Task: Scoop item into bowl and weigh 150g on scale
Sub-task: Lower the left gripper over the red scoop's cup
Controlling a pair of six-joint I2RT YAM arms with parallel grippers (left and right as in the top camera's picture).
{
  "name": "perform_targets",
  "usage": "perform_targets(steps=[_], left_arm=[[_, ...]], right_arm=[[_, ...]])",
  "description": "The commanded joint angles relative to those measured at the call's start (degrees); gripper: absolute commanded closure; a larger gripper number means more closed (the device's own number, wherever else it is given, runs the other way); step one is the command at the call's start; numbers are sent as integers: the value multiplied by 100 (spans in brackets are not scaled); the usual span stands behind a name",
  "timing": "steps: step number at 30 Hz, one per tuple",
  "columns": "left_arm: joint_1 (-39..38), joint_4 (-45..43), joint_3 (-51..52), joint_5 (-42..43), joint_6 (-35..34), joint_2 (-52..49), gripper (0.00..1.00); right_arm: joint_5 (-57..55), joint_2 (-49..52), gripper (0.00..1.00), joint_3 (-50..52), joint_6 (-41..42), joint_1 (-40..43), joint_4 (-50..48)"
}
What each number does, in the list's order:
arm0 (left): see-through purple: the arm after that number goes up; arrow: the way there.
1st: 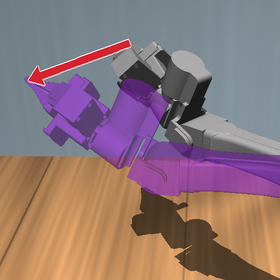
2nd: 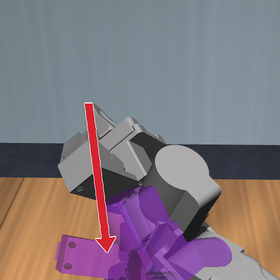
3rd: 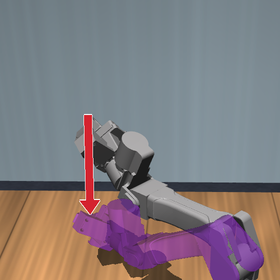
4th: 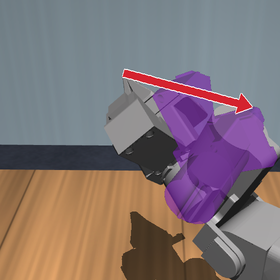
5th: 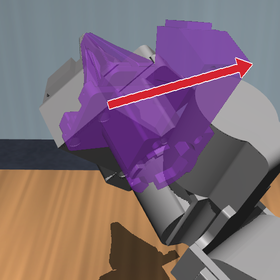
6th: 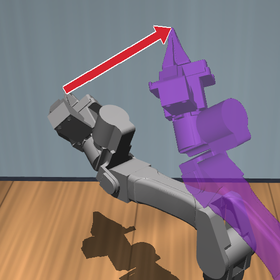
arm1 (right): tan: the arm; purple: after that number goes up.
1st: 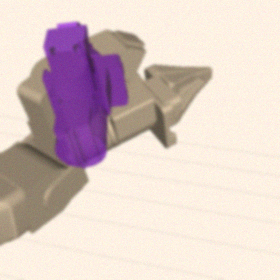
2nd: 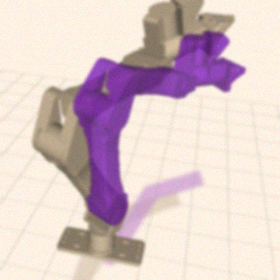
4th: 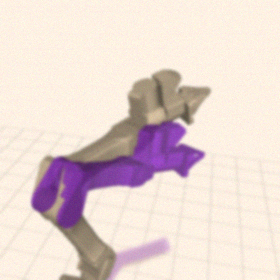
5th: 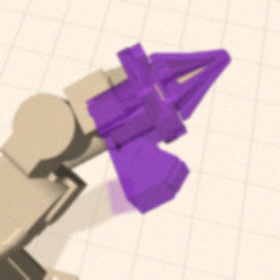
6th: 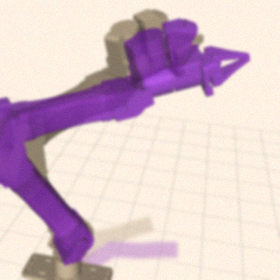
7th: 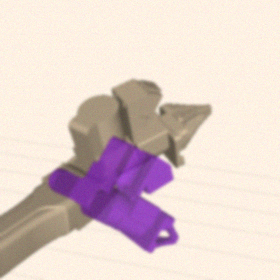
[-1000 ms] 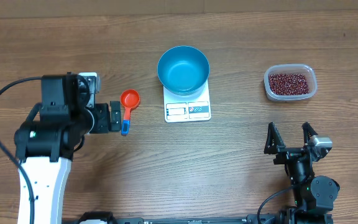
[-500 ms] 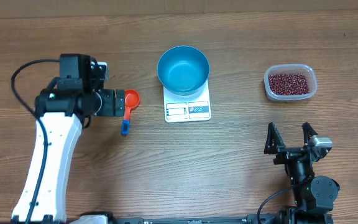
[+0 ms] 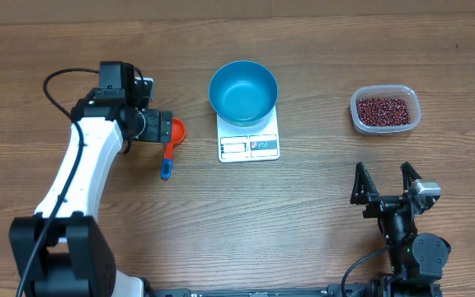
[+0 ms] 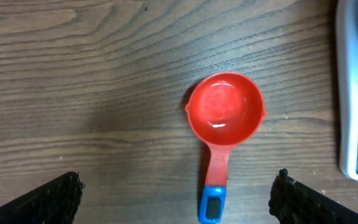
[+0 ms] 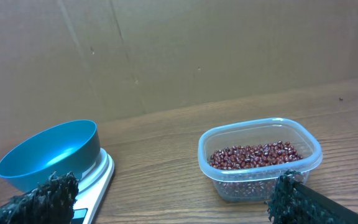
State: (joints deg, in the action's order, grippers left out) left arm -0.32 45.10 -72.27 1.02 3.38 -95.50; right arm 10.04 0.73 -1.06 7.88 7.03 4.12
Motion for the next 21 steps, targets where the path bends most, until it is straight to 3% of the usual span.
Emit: perform_targets(steps=[1, 21], left_arm=[[31, -116, -136, -57, 94, -293, 0], [31, -695, -133, -59, 94, -1222, 1]], right_arm=[[-59, -55, 0, 61, 26, -31, -13], [-59, -55, 0, 61, 26, -31, -13]])
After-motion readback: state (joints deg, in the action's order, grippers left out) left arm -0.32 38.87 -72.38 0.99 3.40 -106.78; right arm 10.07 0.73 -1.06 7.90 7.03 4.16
